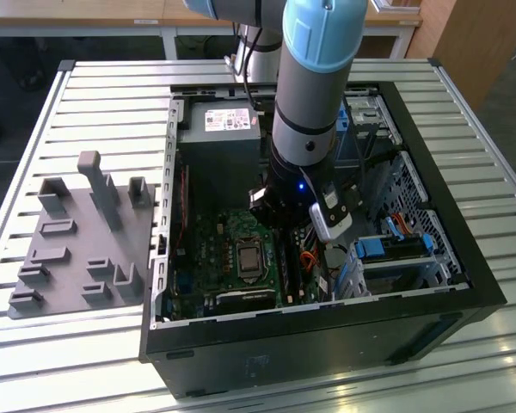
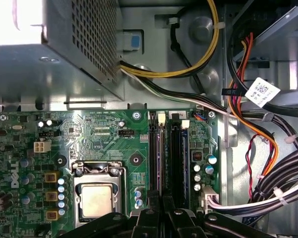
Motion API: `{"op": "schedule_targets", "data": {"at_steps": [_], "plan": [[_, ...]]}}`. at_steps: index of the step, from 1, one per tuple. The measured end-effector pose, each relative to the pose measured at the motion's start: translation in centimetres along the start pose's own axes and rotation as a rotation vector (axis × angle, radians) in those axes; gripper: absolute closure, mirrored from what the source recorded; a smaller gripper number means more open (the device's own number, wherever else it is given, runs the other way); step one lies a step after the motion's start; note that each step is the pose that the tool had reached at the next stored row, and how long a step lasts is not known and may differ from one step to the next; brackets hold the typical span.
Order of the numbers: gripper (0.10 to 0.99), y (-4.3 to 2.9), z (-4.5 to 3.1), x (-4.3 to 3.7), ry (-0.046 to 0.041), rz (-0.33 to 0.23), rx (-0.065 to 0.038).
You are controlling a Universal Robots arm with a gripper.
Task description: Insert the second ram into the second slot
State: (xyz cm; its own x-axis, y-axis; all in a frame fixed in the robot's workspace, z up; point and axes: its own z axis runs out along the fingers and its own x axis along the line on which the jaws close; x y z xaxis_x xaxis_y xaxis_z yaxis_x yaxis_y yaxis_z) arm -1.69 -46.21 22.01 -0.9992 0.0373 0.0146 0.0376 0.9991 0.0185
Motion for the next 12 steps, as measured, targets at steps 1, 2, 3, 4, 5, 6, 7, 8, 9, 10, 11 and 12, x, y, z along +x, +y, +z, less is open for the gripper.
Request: {"op": "schedule_targets", "data": {"at_steps": [1,2,3,4,5,6,7,8,9,10,11,12], "plan": [[0.949,0.0,0.01,-0.01,0.0001,0.0,0.0],[0.949,0.0,0.01,-0.04,0.0002,0.0,0.0],[0.949,0.0,0.02,-0.06,0.0002,0.001,0.0],[0.949,0.0,0.02,-0.09,0.0004,0.001,0.0],[0.949,0.0,0.01,-0.09,0.0004,0.001,0.0],[0.949,0.01,0.02,-0.1,0.0004,0.001,0.0],[0.949,0.01,0.02,-0.1,0.0004,0.001,0.0],[0.949,0.0,0.01,-0.11,0.0004,0.001,0.0],[0.949,0.01,0.02,-0.12,0.0004,0.001,0.0],[0.949,0.01,0.02,-0.14,0.0005,0.001,0.0],[0.949,0.01,0.02,-0.16,0.0004,0.001,0.0],[0.949,0.01,0.01,-0.18,0.0005,0.001,0.0]]}}
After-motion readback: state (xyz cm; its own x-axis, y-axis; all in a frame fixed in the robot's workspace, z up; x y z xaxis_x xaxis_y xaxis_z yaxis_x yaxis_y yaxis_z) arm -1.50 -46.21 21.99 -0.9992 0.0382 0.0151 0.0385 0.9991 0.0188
